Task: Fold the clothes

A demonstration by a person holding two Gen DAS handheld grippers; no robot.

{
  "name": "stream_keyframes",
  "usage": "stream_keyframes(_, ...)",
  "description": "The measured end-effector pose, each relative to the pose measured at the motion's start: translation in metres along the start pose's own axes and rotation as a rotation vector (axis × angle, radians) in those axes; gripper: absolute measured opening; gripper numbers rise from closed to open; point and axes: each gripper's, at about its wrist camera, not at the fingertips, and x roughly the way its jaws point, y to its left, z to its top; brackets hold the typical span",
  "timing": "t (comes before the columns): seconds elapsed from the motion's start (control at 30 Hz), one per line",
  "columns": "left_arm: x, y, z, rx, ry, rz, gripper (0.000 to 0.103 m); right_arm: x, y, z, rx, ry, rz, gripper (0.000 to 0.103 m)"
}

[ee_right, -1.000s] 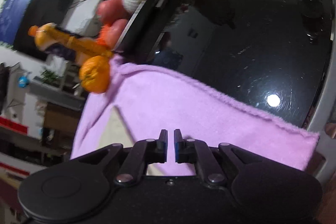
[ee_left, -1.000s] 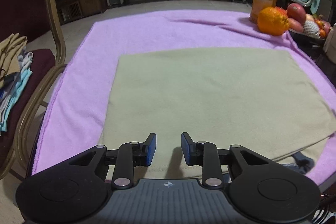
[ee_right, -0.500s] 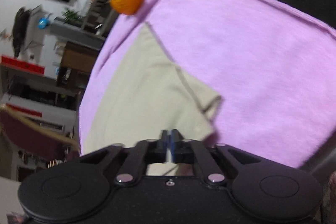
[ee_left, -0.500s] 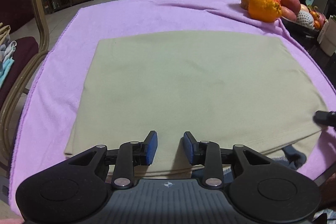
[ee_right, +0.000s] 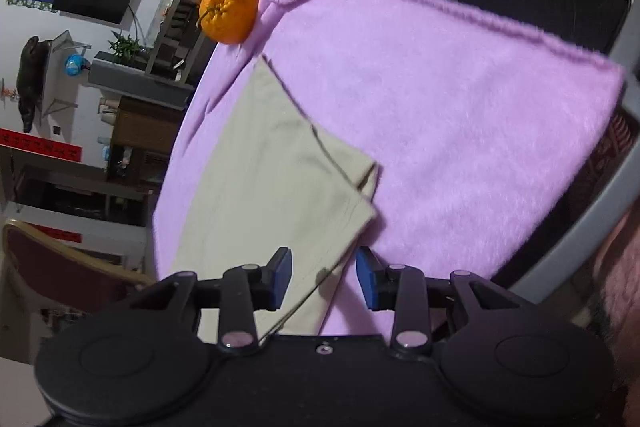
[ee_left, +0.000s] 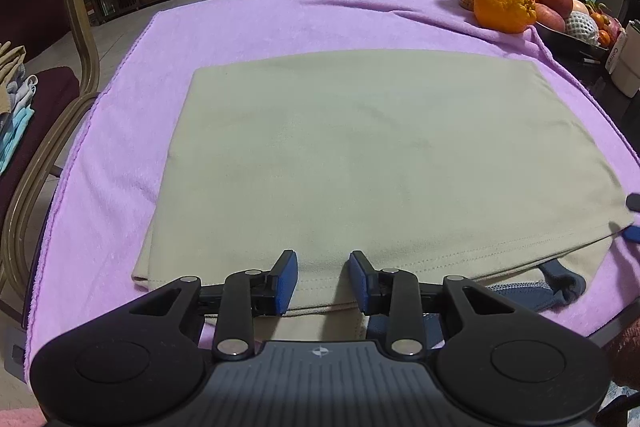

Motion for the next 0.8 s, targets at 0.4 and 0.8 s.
stream_keyframes(0.4, 0.000, -0.001, 0.000, 0.008, 0.001, -0.003, 0.033, 0.013, -0.007, 0.027, -0.008, -0.115, -0.005, 0.040)
stream_keyframes(0.8, 0.002, -0.001, 0.001, -0.001, 0.006, -0.010, 0.034, 0.029, -0.017, 0.012, 0.086, 0.138, 0.162, 0.039)
